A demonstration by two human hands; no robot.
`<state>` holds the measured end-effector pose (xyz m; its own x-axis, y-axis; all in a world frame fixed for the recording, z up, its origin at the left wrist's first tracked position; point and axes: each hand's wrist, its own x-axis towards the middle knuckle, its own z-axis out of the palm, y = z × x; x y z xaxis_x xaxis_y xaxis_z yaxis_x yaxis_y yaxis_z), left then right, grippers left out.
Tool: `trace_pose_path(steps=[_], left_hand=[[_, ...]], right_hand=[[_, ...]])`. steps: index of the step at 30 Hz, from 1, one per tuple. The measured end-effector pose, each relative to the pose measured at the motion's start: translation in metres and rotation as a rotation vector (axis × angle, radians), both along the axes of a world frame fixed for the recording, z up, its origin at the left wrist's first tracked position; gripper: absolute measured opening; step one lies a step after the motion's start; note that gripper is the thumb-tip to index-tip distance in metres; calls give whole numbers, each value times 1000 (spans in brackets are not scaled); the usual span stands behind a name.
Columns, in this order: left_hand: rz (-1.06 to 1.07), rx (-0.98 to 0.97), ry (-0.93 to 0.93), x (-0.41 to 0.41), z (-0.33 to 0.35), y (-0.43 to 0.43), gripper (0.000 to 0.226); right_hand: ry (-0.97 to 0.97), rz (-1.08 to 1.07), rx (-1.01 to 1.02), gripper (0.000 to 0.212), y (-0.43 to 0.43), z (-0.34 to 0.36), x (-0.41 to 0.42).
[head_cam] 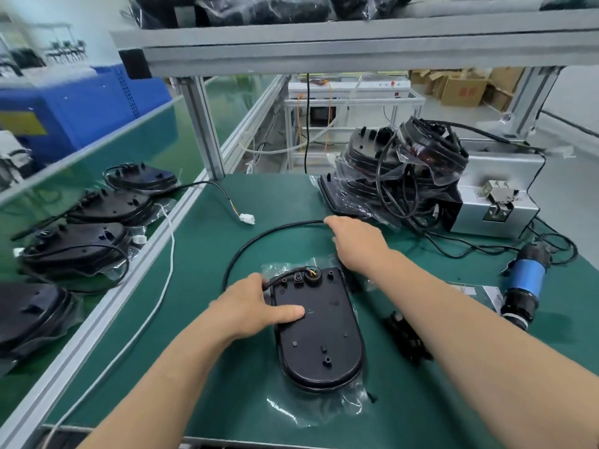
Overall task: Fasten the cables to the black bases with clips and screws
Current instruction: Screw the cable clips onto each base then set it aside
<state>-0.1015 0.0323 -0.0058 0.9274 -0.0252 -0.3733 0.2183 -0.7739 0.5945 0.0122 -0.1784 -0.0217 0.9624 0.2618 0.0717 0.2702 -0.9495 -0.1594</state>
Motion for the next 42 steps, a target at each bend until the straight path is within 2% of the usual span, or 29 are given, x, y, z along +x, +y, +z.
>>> trace_pose_path(steps=[2,4,7,9,12,13,15,18,20,21,23,28,31,33,35,37,38,40,42], left_hand=[[-21,-139,41,4,3,-2,42],[5,-221,89,5,2,-6,34],[92,-355,206,4,-4,-9,36],[156,-424,231,3,-7,-8,46],[293,-419,218,7,-12,-4,63],[315,-425,223,9,-13,-4,64],[347,-487,233,14,-13,-3,55],[377,-563,249,13,-14,-1,49],[441,-653,250,12,-17,2,53],[472,-709,253,12,-16,4,46],[498,-805,267,13,-13,10,24],[515,-1059,312,10,-12,32,32],[576,-1255,291,8,-16,46,34],[628,-1334,185,7,-12,56,34],[689,-1304,-34,8,0,69,28],[780,-1134,-306,9,17,85,13],[834,-1020,-436,10,25,94,12],[936,-671,-642,12,36,115,42],[1019,-321,-796,10,44,137,75]], right_hand=[[8,10,-137,59,10,-1,15],[41,-7,-219,69,18,-3,27],[41,-7,-372,47,26,-2,36],[-41,20,-419,33,28,1,32],[-272,-3,-323,11,25,14,16],[-290,-35,-275,9,23,21,10],[-140,-90,-153,19,16,36,-2],[281,-73,20,48,4,51,-24],[441,-100,171,66,2,56,-44],[477,-110,262,69,2,58,-51],[467,-86,370,77,2,56,-59],[416,-37,385,79,11,44,-57],[397,-24,620,79,34,48,-62],[338,2,749,77,56,54,-58],[260,86,803,72,87,63,-45],[188,197,854,60,127,75,-30],[183,241,910,50,148,79,-22],[184,338,992,31,196,88,-6],[210,427,1016,24,247,97,4]])
